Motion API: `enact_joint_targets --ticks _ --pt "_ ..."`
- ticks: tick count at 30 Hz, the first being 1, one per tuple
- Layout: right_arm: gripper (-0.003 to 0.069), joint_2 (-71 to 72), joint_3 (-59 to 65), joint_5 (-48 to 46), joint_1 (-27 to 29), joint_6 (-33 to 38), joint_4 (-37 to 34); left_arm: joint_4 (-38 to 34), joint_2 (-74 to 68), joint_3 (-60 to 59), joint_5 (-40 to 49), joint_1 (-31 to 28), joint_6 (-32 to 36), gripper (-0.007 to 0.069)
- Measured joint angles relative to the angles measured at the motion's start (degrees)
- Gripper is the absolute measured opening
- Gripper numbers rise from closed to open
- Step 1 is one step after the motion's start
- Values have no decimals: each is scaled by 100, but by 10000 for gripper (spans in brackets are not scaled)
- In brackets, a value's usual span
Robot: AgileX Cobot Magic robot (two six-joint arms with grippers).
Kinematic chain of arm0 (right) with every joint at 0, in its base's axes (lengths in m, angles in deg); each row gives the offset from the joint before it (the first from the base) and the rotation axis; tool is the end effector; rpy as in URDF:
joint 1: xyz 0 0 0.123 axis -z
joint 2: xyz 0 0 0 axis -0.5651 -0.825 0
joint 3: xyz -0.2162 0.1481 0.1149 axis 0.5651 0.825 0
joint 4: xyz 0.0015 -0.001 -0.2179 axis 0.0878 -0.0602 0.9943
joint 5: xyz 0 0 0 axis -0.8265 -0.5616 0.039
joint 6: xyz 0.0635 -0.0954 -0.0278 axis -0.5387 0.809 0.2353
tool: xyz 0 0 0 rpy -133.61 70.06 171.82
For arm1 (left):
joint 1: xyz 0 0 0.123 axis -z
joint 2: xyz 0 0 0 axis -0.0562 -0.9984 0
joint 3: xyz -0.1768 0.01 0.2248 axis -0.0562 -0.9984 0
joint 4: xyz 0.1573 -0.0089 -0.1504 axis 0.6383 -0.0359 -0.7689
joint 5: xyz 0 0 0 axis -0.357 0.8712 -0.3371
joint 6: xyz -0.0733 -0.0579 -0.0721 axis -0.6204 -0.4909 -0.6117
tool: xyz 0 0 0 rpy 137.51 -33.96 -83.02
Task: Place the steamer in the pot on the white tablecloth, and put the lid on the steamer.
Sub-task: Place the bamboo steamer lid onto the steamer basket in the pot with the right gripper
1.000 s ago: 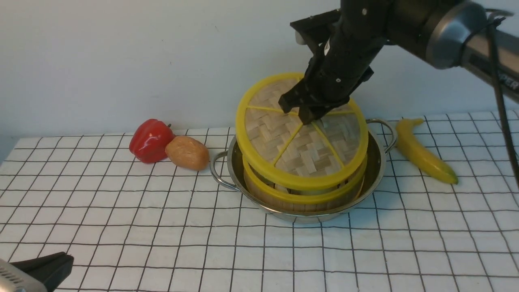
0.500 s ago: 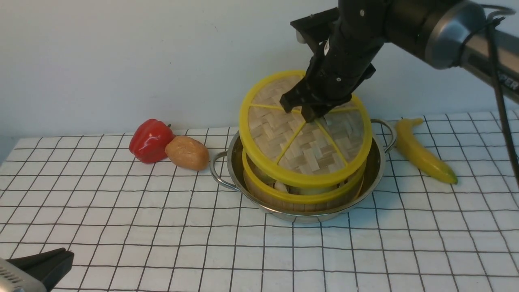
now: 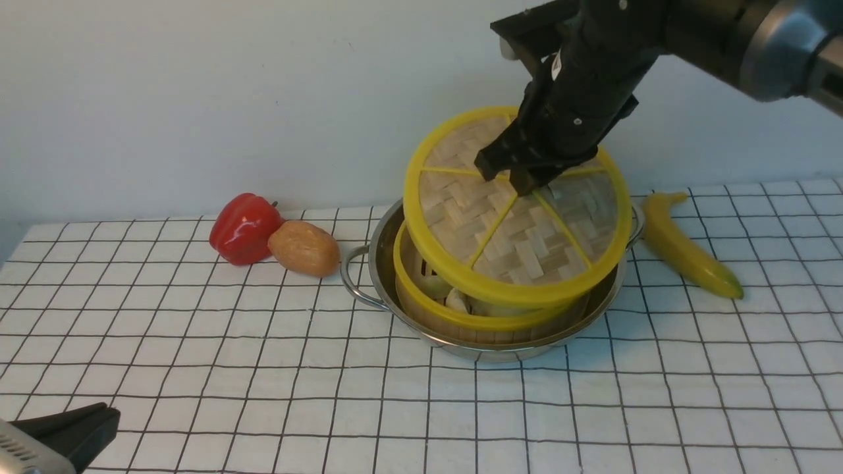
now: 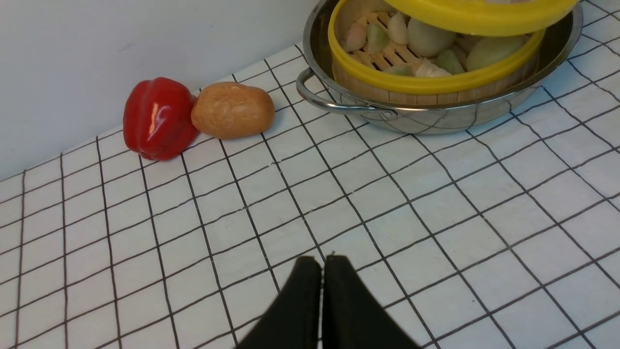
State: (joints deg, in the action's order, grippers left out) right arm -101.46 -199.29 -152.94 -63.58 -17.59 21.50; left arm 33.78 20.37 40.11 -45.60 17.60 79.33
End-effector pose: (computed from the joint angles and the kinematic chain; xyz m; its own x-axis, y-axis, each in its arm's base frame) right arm 0.3687 0.2058 0.2783 -0.8566 -0.3749 -0.3545 -0.4120 0.9106 0.0323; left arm 0.0640 -0.0216 0.2780 -0.3821 0.3411 -0.8588 0.4146 0.8939 0.1706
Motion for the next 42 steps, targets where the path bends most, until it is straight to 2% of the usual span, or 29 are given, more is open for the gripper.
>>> enact_joint_targets --ticks 17,42 --pt "148 -444 11 11 0 373 31 0 0 -5 0 0 2 1" --pt "148 -723 -20 322 0 517 35 -5 0 -5 0 0 7 1"
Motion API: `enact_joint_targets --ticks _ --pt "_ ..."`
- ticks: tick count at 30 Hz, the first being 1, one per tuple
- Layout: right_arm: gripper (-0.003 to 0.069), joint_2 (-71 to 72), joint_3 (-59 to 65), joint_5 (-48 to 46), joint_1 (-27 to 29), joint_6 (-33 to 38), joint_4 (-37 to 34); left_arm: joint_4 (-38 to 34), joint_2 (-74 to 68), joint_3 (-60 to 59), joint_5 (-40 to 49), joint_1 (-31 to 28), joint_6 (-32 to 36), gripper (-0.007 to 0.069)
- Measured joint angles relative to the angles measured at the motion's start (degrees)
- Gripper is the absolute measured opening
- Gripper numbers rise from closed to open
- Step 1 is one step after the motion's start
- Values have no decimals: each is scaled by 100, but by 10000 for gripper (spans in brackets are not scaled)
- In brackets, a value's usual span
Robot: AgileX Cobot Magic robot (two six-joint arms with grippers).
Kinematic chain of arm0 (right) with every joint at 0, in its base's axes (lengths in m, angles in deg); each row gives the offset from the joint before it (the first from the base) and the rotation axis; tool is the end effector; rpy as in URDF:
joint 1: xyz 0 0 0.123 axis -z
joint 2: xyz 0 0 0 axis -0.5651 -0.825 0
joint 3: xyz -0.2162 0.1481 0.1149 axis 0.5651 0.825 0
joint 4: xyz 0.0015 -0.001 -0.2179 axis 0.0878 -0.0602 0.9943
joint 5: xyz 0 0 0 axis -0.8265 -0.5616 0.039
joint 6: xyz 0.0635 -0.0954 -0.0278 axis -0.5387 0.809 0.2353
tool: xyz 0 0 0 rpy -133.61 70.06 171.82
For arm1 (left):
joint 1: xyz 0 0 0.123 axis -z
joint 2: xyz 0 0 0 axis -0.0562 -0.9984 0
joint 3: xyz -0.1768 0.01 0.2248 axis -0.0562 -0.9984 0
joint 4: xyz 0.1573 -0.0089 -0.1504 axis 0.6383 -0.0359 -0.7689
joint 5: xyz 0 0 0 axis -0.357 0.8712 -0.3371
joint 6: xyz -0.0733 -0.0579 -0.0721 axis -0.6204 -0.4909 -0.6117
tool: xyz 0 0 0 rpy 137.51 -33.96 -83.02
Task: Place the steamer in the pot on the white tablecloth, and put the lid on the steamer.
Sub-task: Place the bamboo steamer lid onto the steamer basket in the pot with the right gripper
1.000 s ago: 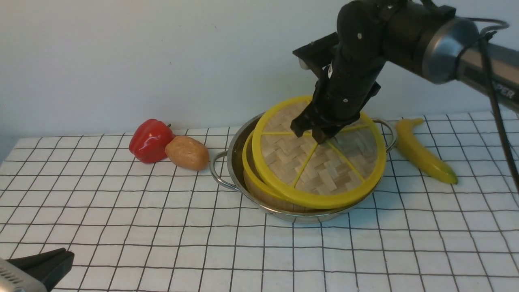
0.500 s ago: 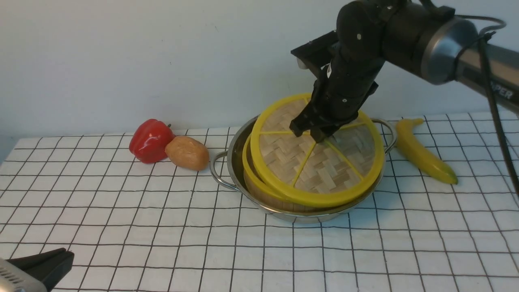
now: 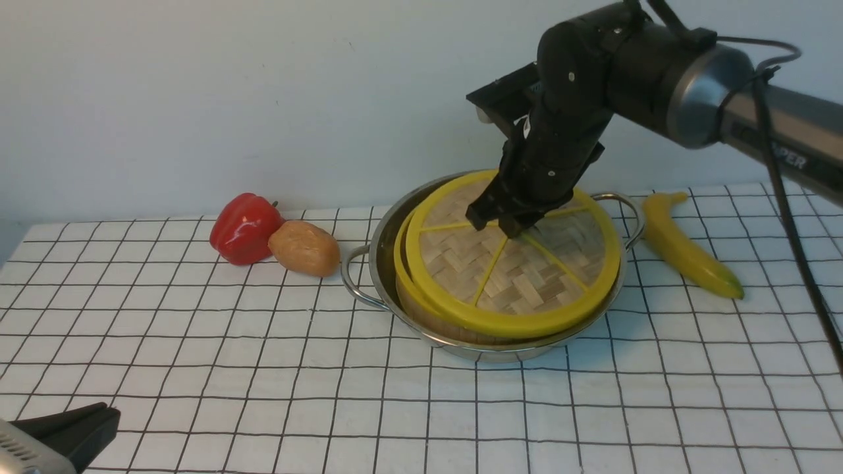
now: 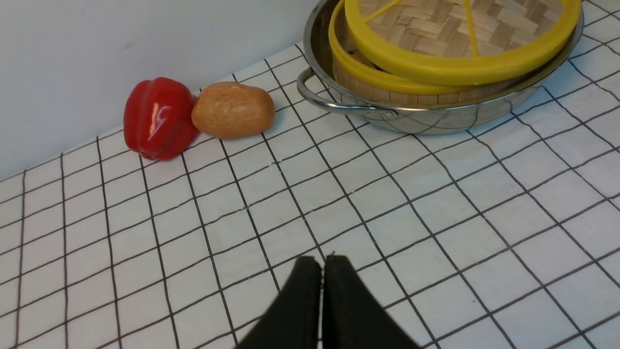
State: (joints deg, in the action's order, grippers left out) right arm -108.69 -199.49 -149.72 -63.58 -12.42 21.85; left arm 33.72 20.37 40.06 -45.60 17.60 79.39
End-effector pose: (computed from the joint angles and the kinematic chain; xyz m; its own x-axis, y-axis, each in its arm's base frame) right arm 0.3890 0.2164 0.2265 -0.8337 -0.4680 -0.2931 -0.4880 0.8729 -0.0058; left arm 0.0640 -0.0216 0.2777 -0.3826 0.3416 -0.8584 0.4154 0.8935 0.1704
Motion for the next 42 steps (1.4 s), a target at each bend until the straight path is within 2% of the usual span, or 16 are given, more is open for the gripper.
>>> enact_joint_targets --ticks 42 --pt "148 -62 0 480 0 292 -66 0 0 0 -5 0 0 1"
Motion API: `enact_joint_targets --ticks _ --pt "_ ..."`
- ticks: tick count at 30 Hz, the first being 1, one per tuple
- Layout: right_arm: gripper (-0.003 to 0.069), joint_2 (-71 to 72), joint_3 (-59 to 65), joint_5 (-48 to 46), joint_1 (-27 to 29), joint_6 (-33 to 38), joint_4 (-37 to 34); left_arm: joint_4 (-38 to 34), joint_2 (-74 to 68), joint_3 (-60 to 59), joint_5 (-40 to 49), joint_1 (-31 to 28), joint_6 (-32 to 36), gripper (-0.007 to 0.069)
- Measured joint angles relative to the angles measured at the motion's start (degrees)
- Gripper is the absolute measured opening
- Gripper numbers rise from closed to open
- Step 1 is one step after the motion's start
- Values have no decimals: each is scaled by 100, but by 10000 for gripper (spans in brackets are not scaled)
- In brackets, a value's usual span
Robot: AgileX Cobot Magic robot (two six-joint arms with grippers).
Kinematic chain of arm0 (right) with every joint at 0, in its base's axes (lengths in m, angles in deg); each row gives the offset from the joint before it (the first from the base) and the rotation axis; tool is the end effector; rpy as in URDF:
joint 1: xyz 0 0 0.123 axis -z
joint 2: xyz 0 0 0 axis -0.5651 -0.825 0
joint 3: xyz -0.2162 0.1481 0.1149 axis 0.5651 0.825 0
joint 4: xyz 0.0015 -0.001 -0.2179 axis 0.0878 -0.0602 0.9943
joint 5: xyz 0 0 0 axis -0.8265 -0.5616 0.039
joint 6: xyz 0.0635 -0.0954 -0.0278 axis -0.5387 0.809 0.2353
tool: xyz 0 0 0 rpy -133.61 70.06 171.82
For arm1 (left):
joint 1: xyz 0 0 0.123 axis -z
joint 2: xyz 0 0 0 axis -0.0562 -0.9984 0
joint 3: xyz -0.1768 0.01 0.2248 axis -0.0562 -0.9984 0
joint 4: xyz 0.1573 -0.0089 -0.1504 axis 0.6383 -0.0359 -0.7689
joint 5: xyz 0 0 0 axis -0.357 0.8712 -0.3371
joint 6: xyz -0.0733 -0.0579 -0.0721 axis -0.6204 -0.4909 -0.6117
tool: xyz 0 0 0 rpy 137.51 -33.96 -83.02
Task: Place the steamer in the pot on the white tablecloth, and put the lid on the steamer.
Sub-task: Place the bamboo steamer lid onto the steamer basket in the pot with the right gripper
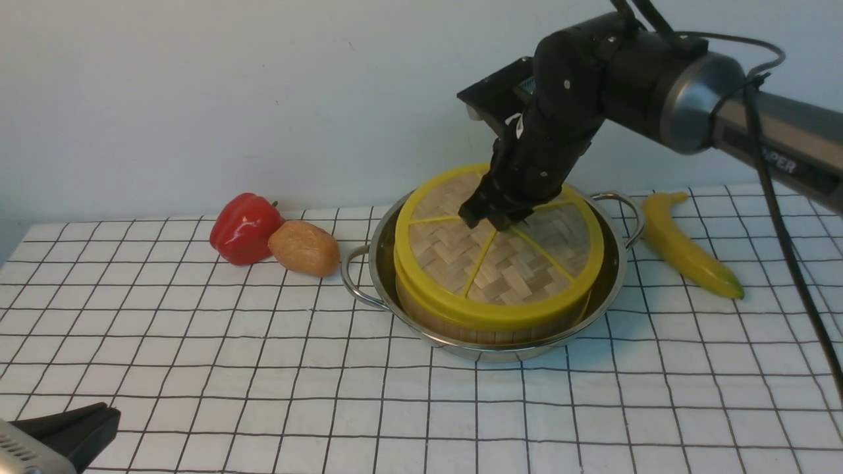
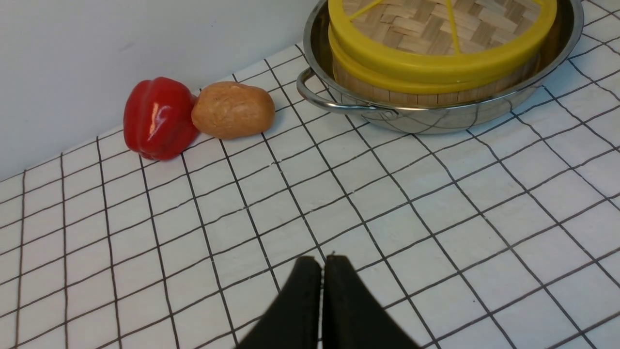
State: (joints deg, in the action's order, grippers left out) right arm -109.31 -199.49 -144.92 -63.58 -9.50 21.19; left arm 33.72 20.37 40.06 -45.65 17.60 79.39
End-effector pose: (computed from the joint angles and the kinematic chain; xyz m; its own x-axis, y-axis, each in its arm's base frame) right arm 0.3975 0.2226 0.2249 -0.7893 -0.4961 -0.3618 -0.5279 0.8492 -0.0128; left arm 0.0640 -0.0217 0.2778 -0.3819 0.3413 -0.8588 0.4153 0.8936 0.1705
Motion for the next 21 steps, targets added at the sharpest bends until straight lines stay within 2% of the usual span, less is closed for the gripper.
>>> enact_joint_targets --ticks 21 --pt "147 -11 5 181 0 169 -91 0 0 0 0 0 0 1"
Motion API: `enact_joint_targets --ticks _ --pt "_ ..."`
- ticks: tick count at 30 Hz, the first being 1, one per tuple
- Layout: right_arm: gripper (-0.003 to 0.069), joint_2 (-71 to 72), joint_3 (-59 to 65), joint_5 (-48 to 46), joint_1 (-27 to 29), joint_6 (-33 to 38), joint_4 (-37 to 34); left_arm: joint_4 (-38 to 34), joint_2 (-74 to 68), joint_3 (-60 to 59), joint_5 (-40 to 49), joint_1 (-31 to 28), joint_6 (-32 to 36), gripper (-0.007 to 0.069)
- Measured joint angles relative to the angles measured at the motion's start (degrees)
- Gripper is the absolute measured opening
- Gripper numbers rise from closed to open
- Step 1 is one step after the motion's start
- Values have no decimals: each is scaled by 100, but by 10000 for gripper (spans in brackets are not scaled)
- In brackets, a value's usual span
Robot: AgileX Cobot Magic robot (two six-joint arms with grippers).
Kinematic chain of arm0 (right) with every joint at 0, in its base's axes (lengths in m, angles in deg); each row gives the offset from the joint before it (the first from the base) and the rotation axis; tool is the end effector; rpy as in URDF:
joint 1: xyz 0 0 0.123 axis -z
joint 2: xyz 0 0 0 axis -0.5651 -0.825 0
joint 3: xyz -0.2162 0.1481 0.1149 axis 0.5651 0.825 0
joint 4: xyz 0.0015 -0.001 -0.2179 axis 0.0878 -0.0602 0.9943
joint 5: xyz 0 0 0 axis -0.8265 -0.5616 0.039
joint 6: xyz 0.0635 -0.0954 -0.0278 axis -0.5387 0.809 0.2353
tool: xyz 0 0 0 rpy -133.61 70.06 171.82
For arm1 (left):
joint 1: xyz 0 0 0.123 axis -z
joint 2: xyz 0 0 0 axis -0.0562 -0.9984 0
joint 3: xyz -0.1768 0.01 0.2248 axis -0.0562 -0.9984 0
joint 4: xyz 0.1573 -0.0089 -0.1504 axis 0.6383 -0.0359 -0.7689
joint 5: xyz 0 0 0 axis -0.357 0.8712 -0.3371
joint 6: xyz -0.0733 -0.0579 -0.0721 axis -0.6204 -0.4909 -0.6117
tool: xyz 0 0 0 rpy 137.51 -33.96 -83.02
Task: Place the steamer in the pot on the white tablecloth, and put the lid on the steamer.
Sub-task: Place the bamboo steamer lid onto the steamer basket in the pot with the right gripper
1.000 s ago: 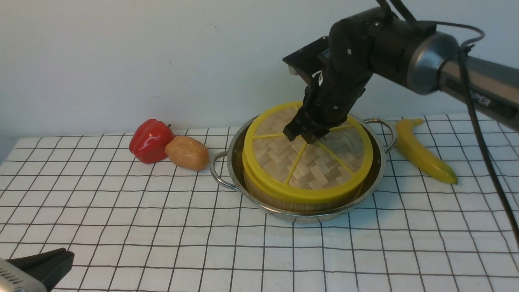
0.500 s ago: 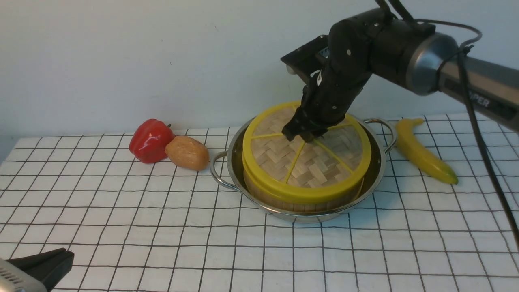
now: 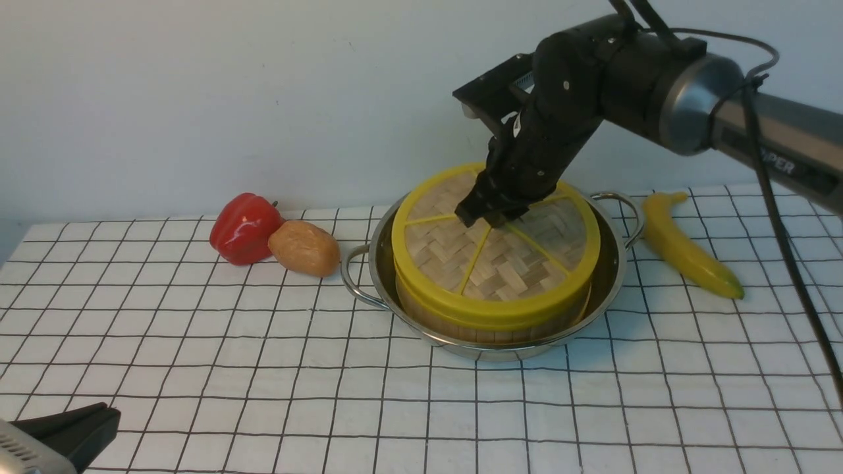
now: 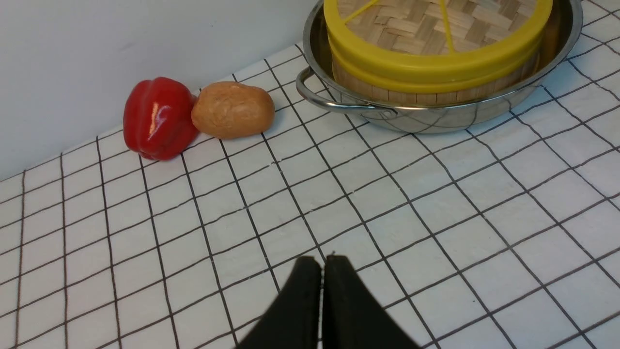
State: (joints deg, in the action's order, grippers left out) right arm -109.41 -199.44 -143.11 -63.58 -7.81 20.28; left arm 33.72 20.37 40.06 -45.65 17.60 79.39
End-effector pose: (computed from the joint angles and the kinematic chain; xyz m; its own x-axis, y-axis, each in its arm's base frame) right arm 0.3998 0.2257 0.2253 -0.7678 -0.5088 -0.3892 -0.5489 0.8358 -0.0099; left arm 0.0640 -0.0217 0.2778 -0.3819 0.3413 -0.8588 0.4153 0.8936 0.1705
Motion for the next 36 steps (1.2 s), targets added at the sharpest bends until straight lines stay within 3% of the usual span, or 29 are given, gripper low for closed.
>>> enact_joint_targets --ticks 33,36 --pt "147 -176 -29 137 0 15 38 0 0 0 0 0 0 11" --pt "192 -170 -35 89 -6 -183 122 0 0 0 0 0 0 11"
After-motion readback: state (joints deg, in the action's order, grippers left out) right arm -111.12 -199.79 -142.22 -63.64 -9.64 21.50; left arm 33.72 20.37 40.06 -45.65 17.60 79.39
